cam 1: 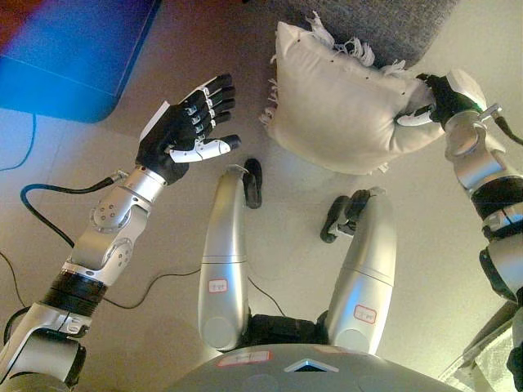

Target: Pick up the pillow and put it on the sofa.

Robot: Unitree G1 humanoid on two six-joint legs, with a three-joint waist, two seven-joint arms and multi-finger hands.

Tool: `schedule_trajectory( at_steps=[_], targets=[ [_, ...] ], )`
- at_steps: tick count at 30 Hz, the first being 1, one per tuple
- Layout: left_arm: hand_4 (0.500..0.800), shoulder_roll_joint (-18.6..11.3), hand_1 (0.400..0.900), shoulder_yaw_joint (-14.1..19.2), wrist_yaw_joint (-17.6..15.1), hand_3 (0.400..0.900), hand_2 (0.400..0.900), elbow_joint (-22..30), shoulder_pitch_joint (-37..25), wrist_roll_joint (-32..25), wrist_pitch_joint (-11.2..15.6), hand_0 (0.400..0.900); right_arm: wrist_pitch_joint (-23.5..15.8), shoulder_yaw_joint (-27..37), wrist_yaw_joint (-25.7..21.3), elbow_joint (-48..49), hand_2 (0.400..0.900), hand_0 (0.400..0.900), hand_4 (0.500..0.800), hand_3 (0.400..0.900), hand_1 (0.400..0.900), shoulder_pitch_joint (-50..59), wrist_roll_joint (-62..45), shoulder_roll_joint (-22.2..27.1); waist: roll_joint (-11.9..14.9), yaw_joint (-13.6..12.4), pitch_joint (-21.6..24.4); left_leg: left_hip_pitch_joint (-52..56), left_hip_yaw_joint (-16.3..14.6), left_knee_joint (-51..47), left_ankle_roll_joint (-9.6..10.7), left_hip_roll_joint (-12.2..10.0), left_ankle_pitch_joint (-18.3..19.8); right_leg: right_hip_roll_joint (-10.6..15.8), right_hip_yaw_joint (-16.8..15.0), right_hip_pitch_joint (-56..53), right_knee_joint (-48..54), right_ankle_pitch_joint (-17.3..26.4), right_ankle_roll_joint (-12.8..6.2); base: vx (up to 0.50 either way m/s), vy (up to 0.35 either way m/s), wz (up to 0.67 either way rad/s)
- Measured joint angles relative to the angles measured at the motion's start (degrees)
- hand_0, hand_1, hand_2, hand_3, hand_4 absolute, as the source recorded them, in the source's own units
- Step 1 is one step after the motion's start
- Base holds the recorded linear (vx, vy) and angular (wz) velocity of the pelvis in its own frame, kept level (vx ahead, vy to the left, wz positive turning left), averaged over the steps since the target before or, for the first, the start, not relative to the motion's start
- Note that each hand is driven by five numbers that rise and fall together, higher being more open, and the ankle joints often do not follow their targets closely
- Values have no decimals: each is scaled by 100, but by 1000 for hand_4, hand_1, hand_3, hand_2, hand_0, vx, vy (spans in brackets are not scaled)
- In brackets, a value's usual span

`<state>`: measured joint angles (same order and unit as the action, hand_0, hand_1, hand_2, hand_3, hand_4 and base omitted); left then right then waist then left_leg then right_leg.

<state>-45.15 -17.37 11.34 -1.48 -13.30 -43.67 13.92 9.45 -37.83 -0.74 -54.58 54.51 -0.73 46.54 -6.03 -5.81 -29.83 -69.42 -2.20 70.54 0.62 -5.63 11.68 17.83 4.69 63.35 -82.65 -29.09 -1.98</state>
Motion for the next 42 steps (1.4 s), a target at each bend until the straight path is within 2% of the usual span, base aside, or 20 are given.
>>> schedule_trajectory(
  at_steps=[3, 4, 5, 10, 17, 22, 24, 27, 31, 35, 38, 42],
  targets=[
    [800, 0, 900, -3, 59, 900, 900, 7, -42, 1, -4, 900, -1, 1, 412, -288, 900, 900, 800, 900, 900, 139, -449, 4, -11, -83, 0, -6, 13, 13, 0, 9, 0, 9, 9, 0, -28, -13, 14, 10, -7, 10],
    [800, 0, 900, -3, 65, 900, 900, 9, -39, 1, -8, 900, 4, 1, 545, -374, 678, 678, 667, 678, 678, 173, -601, 4, -16, -96, 1, -7, 17, 13, 0, 23, 0, 24, 16, -7, -34, -22, 12, 13, 7, 7],
    [800, 0, 900, -3, 70, 900, 900, 10, -39, 1, -23, 900, 8, 1, 655, -454, 400, 400, 500, 400, 400, 207, -710, 3, -19, -103, 0, -7, 24, 12, 0, 44, 0, 40, 21, -13, -39, -30, 9, 18, 14, 5],
    [800, 0, 900, -3, 92, 900, 900, 11, -43, 1, -41, 900, -7, 16, 675, -572, 400, 400, 500, 400, 400, 226, -868, 3, -28, -132, 0, -5, 43, 0, 4, 110, 2, 94, 48, -58, -31, -73, -5, 21, 13, 2],
    [800, 4, 900, -6, 129, 900, 900, 16, 57, 4, -53, 900, -107, 97, 304, -464, 400, 400, 500, 400, 400, 25, -1008, -114, -57, -219, -2, 319, 36, -209, -5, 101, -2, 80, 126, -413, 234, -68, -10, 33, 40, -7],
    [800, 40, 900, -14, 53, 900, 900, 20, 124, 10, -56, 900, -244, 277, -84, 209, 400, 400, 500, 400, 400, -435, -968, -306, -54, -210, 0, 848, -74, -655, -43, -28, -12, -21, 212, -950, 816, 85, -69, 28, 40, -13],
    [800, 92, 900, -13, 19, 900, 900, 22, 195, 11, -68, 900, -256, 276, -291, 659, 400, 400, 500, 400, 400, -687, -851, -319, -52, -214, 0, 1150, -158, -920, -40, -44, -44, -68, 208, -1234, 1142, 214, -172, 30, 34, -12],
    [800, 199, 900, -13, -49, 900, 900, 27, 263, 11, -104, 900, -260, 277, -539, 1245, 400, 400, 500, 400, 400, -985, -639, -325, -48, -96, 0, 1566, -213, -1270, -73, -53, -62, -121, 266, -1682, 1633, 363, -231, 45, 30, -11],
    [800, 475, 900, 29, -226, 900, 900, -1, 334, 14, -409, 900, -252, 471, -779, 2001, 400, 400, 500, 400, 400, -1468, -43, -264, -24, -49, 1, 2194, -330, -1832, -140, -65, -126, -170, 299, -2308, 2356, 607, -332, 81, 33, -10],
    [800, 748, 900, 190, -396, 900, 900, -147, 563, 9, -768, 900, -241, 699, -779, 2824, 400, 400, 500, 400, 400, -2024, 609, -164, 60, 92, 4, 2906, -477, -2541, -188, -29, -263, -204, 351, -3009, 3211, 921, -419, 49, 40, -8],
    [800, 934, 900, 304, -454, 900, 900, -271, 684, 11, -950, 900, -245, 790, -778, 3348, 400, 400, 500, 400, 400, -2428, 972, -29, 241, 108, 14, 3484, -629, -3325, -209, 35, -525, -213, 420, -3504, 3986, 1246, -456, 9, 39, -6],
    [800, 955, 900, 341, -452, 900, 900, -295, 751, 14, -1043, 900, -263, 1042, -770, 3704, 400, 400, 500, 400, 400, -2757, 1395, 99, 414, 138, 42, 4171, -743, -4235, -218, 158, -885, -227, 514, -4108, 4856, 1607, -500, 50, 28, -6]
  ],
)
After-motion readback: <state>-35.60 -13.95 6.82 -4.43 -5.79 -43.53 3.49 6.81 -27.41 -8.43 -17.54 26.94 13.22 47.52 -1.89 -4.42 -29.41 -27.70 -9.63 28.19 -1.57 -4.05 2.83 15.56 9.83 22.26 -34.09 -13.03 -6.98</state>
